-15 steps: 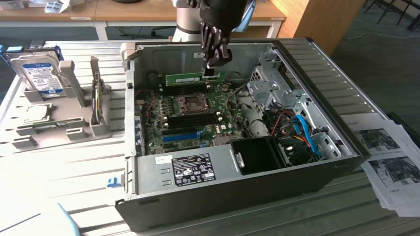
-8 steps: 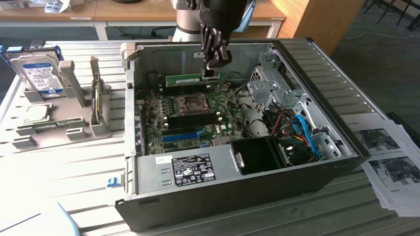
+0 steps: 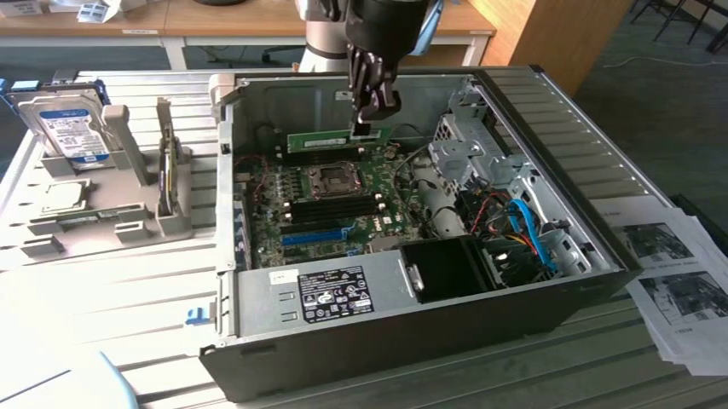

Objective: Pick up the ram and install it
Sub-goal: 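Insert the ram into the slot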

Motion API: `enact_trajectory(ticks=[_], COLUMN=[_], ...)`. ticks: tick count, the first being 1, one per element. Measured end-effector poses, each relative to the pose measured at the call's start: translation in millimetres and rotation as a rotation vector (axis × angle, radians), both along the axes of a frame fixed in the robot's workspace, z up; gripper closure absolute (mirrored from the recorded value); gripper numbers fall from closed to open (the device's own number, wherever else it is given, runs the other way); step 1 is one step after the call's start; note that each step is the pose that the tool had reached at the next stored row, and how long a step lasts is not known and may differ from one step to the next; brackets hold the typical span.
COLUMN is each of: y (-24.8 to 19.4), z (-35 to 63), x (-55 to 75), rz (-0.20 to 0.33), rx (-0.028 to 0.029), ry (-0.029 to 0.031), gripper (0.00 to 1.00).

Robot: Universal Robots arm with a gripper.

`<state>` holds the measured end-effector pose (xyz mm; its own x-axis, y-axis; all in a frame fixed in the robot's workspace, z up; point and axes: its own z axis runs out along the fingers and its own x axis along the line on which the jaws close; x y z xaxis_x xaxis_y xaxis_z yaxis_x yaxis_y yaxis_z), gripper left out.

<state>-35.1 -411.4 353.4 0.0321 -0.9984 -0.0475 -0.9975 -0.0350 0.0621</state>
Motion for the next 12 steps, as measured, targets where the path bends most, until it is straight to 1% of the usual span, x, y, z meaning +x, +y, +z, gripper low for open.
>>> enact_trajectory(ticks=[4, 12], y=[0.0, -0.1], z=[-3.2, -12.5], x=[0.0, 0.0], rz=[-0.001, -0.005], rx=[0.0, 0.0], ry=[0.0, 0.0], gripper=[0.89, 0.89])
